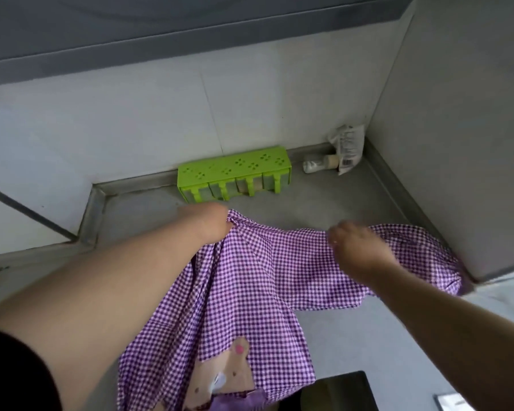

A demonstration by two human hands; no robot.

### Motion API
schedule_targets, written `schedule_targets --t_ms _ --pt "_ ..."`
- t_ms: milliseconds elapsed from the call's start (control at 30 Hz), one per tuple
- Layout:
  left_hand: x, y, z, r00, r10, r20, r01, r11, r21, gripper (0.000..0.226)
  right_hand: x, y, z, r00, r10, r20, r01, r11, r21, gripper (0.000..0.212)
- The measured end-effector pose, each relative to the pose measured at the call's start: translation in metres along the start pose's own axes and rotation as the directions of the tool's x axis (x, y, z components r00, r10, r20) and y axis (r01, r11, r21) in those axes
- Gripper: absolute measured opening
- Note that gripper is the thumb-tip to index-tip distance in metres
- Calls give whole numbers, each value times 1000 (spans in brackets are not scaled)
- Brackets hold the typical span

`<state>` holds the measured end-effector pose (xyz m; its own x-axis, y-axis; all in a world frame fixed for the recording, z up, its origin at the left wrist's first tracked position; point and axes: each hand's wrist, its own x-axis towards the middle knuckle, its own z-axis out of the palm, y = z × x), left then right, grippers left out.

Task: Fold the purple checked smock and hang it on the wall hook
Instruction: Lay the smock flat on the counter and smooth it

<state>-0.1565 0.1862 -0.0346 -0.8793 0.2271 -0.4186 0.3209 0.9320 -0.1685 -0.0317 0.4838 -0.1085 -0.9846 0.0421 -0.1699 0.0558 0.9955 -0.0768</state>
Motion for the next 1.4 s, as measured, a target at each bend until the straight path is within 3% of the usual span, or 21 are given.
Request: schedule_targets --t_ms 100,233,433,500,567,667,733,800,967,1133,1233,1300,1333,1400 --pt "9 8 2 1000 28 2 -28 1000 -8 45 -1 -48 26 962 -137 237 96 979 179 45" --pt "16 -4 6 999 33 7 -33 999 -40 49 8 -67 49 912 -53 407 -24 983 182 66" --pt "19 -45 23 999 35 -33 -40 982 -182 47 17 -49 41 919 221 325 -216 975 -52 87" --pt "18 -57 28 998 7 -64 -20 980 -200 58 21 -42 36 883 353 311 -325 936 -139 86" --pt "19 -75 35 998 -21 -67 8 983 -184 49 27 -51 30 891 384 240 -346 919 -187 80" --pt "18 -104 49 998 -39 -44 29 978 -207 24 38 -92 33 992 86 94 -79 994 -72 65" --pt "13 -114 56 997 -56 -59 37 957 -286 25 39 -126 38 982 -92 163 84 995 60 70" --pt "8 -127 64 995 -79 -68 50 933 -358 25 40 -154 48 962 -112 250 93 992 89 79" --pt "-3 -159 83 987 -160 -11 139 892 -430 37 48 -174 60 938 70 338 -40 995 -95 108" --pt "-7 -202 125 959 -198 204 258 907 -333 35 61 -180 60 926 154 346 -98 980 -173 113" --pt "-11 -205 132 960 -202 196 266 876 -401 28 58 -194 61 963 -102 251 141 980 -141 95" --pt "-6 -199 135 972 -177 155 233 818 -525 32 57 -206 62 915 -337 223 364 927 -93 98" --pt "-3 -196 136 979 -156 130 203 780 -592 34 57 -216 63 887 -397 236 422 904 -65 99" --pt "2 -188 138 989 -111 100 149 719 -679 31 60 -235 64 878 -399 265 401 915 50 91"
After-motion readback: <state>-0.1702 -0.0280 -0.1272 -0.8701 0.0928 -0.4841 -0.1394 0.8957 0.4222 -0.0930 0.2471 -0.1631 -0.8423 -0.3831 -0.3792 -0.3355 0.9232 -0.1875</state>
